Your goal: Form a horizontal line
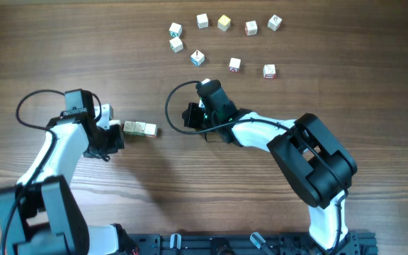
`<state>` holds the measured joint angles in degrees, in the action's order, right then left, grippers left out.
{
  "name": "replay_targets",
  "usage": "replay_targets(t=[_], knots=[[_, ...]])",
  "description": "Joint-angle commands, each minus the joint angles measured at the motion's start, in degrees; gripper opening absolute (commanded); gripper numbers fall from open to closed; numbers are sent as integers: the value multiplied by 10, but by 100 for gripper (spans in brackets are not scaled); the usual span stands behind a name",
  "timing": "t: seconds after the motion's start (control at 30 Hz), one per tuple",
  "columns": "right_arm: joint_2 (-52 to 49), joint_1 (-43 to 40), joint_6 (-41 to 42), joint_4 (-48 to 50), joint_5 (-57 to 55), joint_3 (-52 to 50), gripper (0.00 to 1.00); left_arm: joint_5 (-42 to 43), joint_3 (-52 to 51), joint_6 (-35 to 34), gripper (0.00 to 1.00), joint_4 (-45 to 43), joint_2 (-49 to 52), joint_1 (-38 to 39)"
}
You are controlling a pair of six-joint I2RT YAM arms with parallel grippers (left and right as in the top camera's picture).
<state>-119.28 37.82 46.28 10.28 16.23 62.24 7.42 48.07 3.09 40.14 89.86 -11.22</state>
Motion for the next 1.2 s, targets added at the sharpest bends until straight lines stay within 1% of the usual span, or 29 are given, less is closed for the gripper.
replay_targets(t=[0.0,0.1,0.17,0.4,0.6,0.77,0.97,1.17], knots=[[-17,0,3,-19,-37,-12,5,-8,45,-47,4,-15,-52,-26],[-17,0,3,-19,-37,-12,5,-50,54,-117,4,-47,-62,-56],[-17,0,3,-19,-37,-12,6,-67,54,-141,4,-62,-61,-76],[-17,0,4,-18,-37,-12,6,-76,54,-135,4,-83,-35,-123],[-17,0,4,-17,-38,-12,6,-73,54,-125,4,-120,12,-137],[-17,0,4,-14,-42,-12,6,-34,54,-126,4,-155,51,-137],[-17,0,4,-13,-44,-12,6,43,54,-126,4,-190,75,-137],[-17,0,4,-13,-46,-12,8,83,54,-128,4,-189,75,-137]])
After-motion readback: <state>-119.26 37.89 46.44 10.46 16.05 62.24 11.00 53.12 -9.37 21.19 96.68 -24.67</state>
